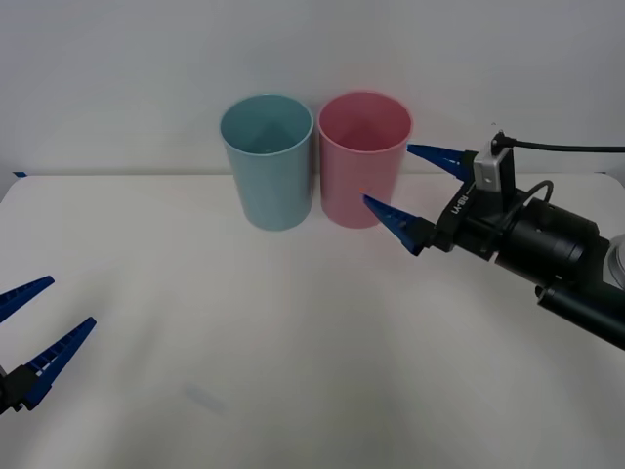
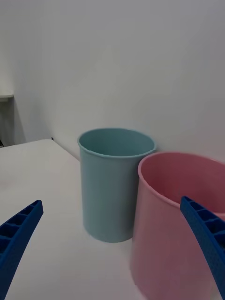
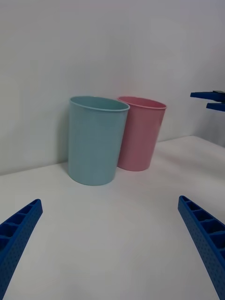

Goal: Grasp the object on the table and drop it into the matching bin: aluminum can to the light blue bin, PET bottle to the pink bin.

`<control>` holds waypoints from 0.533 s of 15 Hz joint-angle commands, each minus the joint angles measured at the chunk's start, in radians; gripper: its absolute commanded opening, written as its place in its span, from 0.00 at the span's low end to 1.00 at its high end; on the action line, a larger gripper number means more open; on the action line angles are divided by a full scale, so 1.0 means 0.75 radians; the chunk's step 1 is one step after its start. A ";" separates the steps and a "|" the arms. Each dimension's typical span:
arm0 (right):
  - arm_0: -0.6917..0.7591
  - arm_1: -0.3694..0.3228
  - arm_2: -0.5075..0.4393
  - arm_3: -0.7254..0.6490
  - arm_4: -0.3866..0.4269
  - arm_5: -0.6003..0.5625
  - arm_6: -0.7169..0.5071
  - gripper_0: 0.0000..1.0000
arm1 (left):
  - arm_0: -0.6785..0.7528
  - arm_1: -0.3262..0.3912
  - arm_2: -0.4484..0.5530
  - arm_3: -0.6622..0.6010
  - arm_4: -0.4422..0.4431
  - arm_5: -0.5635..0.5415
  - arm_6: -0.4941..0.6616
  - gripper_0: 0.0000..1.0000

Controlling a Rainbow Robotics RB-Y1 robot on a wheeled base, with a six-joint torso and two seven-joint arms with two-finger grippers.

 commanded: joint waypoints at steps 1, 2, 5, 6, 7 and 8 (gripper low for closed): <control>0.113 0.004 -0.097 -0.001 -0.001 -0.084 0.115 1.00 | 0.000 0.000 0.000 0.000 0.000 0.000 0.000 1.00; 0.151 0.004 -0.138 -0.001 -0.001 -0.123 0.123 1.00 | 0.000 0.000 0.000 0.000 0.000 0.000 0.000 1.00; 0.272 0.010 -0.283 -0.001 0.001 -0.268 0.138 1.00 | 0.000 0.000 0.000 0.000 0.000 0.000 0.000 1.00; 0.299 0.010 -0.316 -0.001 -0.001 -0.297 0.142 1.00 | 0.000 0.000 0.000 0.000 0.000 0.000 0.000 1.00; 0.333 0.012 -0.357 0.001 -0.001 -0.321 0.142 1.00 | 0.000 0.000 0.000 0.000 0.000 0.000 0.000 1.00; 0.362 0.022 -0.398 -0.001 0.001 -0.340 0.142 1.00 | 0.000 0.000 0.000 0.000 0.000 0.000 0.000 1.00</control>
